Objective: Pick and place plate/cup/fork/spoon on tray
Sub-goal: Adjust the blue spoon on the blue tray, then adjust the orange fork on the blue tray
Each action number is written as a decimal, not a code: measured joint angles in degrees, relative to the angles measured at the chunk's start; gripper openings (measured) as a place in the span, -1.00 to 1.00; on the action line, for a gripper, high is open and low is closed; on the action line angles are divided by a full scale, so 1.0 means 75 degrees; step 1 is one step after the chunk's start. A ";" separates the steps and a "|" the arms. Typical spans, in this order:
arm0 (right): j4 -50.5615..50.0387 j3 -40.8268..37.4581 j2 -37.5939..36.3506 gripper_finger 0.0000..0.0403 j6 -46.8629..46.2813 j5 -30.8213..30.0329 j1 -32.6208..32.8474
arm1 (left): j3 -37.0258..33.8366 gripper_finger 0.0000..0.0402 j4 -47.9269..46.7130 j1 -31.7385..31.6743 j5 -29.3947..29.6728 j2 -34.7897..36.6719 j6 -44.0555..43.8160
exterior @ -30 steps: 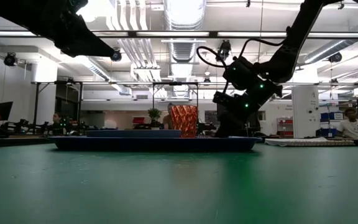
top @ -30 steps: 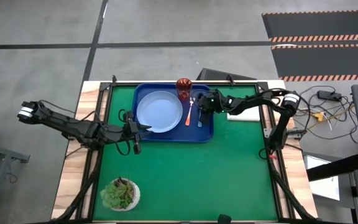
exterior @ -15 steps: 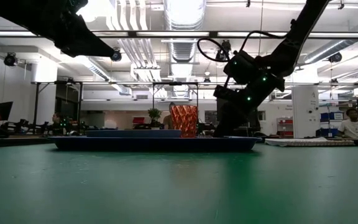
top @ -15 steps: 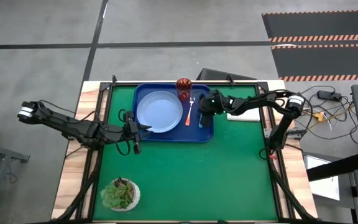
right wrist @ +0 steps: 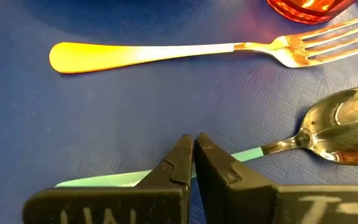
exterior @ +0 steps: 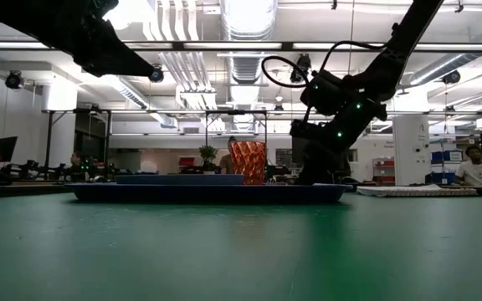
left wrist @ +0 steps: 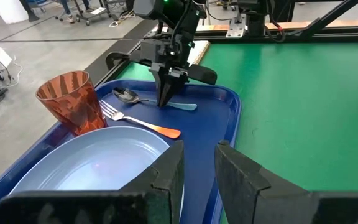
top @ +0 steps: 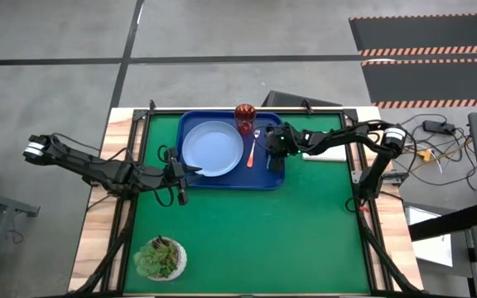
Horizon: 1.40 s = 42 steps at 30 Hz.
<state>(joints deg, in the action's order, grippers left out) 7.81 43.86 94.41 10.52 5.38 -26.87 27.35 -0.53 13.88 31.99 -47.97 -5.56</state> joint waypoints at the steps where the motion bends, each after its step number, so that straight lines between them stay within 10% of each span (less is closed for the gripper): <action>1: -0.0006 0.0000 -0.0006 -0.96 0.0000 -0.0002 0.0000 | 0.0000 -0.65 -0.0001 -0.0001 0.0000 0.0000 0.0000; 42: 0.0195 0.1681 0.1122 -0.96 -0.0204 -0.0519 0.0933 | 0.0000 -0.65 0.0002 0.0001 0.0000 -0.0003 0.0003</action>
<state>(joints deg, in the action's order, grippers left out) 9.27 56.46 102.82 8.99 1.49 -19.88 27.35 -0.51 13.88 31.99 -47.99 -5.54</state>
